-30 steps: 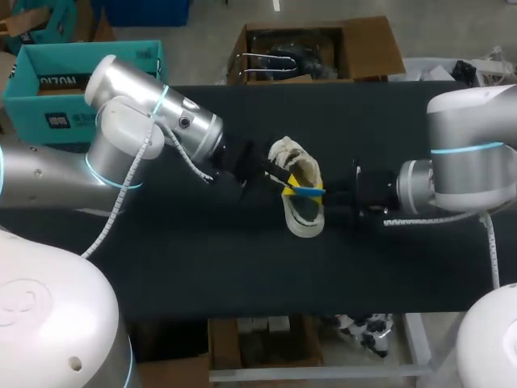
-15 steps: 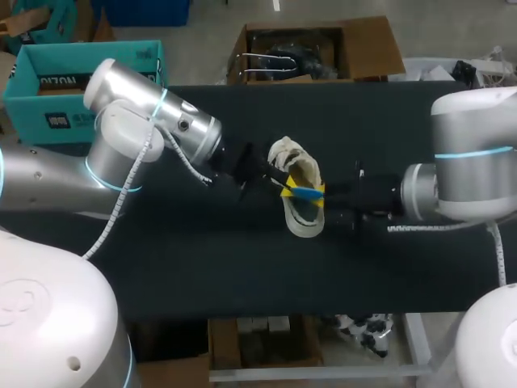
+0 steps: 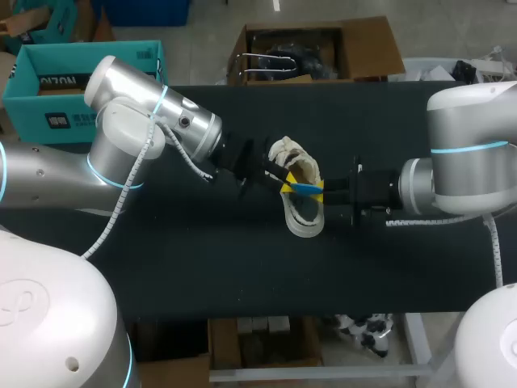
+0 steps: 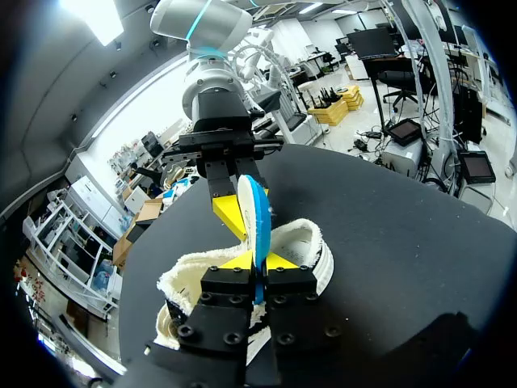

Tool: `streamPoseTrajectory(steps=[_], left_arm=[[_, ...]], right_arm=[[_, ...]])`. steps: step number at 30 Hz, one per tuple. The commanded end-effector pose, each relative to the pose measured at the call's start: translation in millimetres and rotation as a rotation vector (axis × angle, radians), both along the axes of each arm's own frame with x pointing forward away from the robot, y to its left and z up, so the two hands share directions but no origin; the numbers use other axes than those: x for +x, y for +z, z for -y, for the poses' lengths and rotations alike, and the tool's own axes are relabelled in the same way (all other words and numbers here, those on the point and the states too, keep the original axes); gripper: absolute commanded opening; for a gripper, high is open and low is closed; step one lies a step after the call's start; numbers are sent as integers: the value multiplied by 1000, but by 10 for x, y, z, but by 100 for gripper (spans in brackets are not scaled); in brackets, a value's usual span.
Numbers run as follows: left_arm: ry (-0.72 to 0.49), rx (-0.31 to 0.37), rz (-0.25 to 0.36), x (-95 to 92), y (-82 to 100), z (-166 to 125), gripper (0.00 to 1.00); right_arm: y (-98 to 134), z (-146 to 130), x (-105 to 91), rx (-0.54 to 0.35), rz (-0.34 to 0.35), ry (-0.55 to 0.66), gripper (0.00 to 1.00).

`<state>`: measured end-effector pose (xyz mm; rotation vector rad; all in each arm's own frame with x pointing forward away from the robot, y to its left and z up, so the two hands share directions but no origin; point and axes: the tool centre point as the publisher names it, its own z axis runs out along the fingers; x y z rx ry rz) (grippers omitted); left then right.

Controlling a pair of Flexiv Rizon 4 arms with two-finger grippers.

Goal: Open the shoe tongue, take the insole out of the shoe, put the insole back into the shoe, and pack the shoe into the shoebox

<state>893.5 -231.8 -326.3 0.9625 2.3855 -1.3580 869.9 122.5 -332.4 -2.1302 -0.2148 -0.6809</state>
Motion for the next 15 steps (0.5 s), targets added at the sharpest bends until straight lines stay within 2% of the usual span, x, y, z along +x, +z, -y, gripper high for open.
streamPoseTrajectory(steps=[1, 14, 15], left_arm=[[-3, 0, -29, 72, -105, 73, 0], [28, -4, -86, 212, -248, 27, 0], [28, -3, -87, 199, -241, 17, 8]], right_arm=[[-78, -87, 94, -11, -22, -1, 0], [-200, -50, 172, -24, -72, -24, 0], [-206, -48, 174, -24, -73, -25, 0]])
